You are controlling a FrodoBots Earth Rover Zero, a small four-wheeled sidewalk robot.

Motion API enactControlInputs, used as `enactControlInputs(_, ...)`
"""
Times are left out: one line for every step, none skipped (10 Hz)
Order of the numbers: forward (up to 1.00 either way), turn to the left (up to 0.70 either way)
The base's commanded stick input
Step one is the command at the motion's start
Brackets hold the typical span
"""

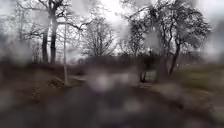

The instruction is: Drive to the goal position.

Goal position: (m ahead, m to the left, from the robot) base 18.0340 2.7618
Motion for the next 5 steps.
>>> enactControlInputs(1.00,0.40)
enactControlInputs(1.00,0.15)
enactControlInputs(1.00,0.05)
enactControlInputs(1.00,0.00)
enactControlInputs(1.00,0.00)
